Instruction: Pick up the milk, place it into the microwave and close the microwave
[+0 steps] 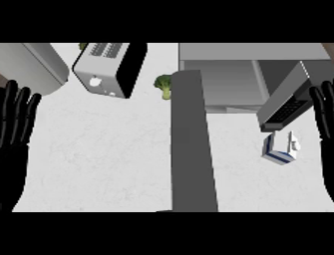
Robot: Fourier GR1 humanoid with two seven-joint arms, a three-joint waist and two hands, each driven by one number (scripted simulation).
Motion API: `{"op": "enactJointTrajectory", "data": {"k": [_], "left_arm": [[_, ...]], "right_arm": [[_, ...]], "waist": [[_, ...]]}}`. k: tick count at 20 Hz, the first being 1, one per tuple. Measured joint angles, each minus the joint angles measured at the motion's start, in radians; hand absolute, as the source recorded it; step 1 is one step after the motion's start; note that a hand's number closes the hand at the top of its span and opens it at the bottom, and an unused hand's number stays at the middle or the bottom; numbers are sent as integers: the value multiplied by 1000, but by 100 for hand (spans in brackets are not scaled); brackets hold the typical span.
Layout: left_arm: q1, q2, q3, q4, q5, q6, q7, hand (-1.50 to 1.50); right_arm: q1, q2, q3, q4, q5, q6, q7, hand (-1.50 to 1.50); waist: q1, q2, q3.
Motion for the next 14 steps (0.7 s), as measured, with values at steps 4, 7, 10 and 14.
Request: {"op": "enactJointTrajectory", "data": {"k": [4, 7, 10, 14], "left_arm": [[-33, 21, 39, 37, 26, -18, -29, -150], [-64, 22, 70, 124, 56, -27, -63, -150], [-32, 14, 86, 123, 97, -33, -38, -150], [4, 35, 134, 127, 162, -70, -40, -150]], "right_arm": [[-17, 2, -26, 21, 6, -12, -19, -150], [-33, -7, -45, 71, 21, -17, -29, -150], [-25, -25, -53, 70, 11, 0, 16, -150], [-6, -22, -37, 44, 32, -2, 59, -150]], "waist": [[-5, 19, -12], [-8, 25, -16], [-6, 27, -18], [-6, 28, -19]]}}
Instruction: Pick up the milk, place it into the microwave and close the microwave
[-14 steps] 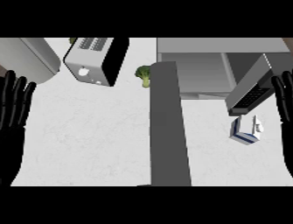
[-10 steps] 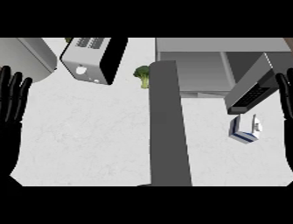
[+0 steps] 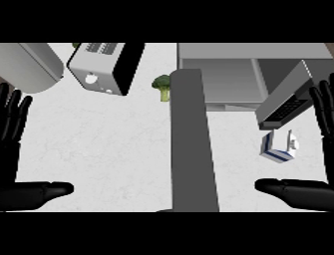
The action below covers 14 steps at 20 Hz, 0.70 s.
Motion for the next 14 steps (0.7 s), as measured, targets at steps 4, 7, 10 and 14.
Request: {"op": "enactJointTrajectory", "data": {"k": [4, 7, 10, 14], "left_arm": [[74, 22, 40, -62, 62, -45, 15, -150], [126, 27, 60, -118, 107, -70, 38, -150], [167, 36, 93, -133, 140, -105, 27, -150], [217, 28, 112, -178, 167, -135, 31, -150]], "right_arm": [[40, 18, 17, -21, 44, -22, 9, -150], [73, 42, 43, -34, 101, -57, 12, -150], [93, 36, 22, -36, 107, -60, 27, -150], [106, 47, 12, 11, 115, -66, -1, -150]], "waist": [[2, 0, -1], [3, 0, -1], [3, 0, -1], [3, 0, -1]]}}
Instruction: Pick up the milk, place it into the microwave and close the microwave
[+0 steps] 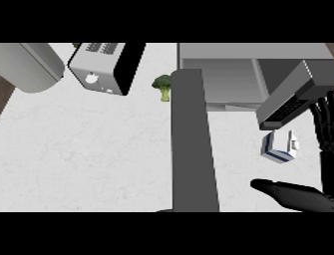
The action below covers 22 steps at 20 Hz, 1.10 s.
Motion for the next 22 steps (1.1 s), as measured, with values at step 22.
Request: {"op": "enactJointTrajectory", "data": {"k": [22], "left_arm": [[122, 7, 186, -74, 180, -159, 29, -150]], "right_arm": [[-54, -34, -208, 569, -58, -10, -365, -150]], "waist": [[2, 1, 0]]}}
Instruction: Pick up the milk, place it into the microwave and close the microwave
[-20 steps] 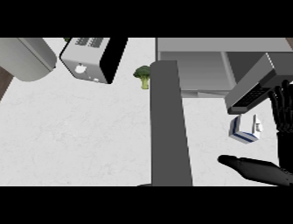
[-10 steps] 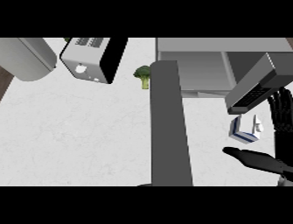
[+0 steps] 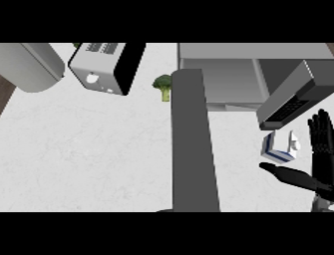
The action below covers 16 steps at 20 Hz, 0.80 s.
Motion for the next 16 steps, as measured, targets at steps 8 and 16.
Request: {"op": "enactJointTrajectory", "data": {"k": [8, 16], "left_arm": [[-15, -32, 9, 12, -27, -28, 2, -150], [-6, -53, 46, 6, -10, -72, 13, -150]], "right_arm": [[-32, -48, -68, 260, -34, 42, -189, -150], [-126, -105, -105, 539, -48, 82, -355, -150]], "waist": [[-1, 0, 0], [1, 1, 0]]}}
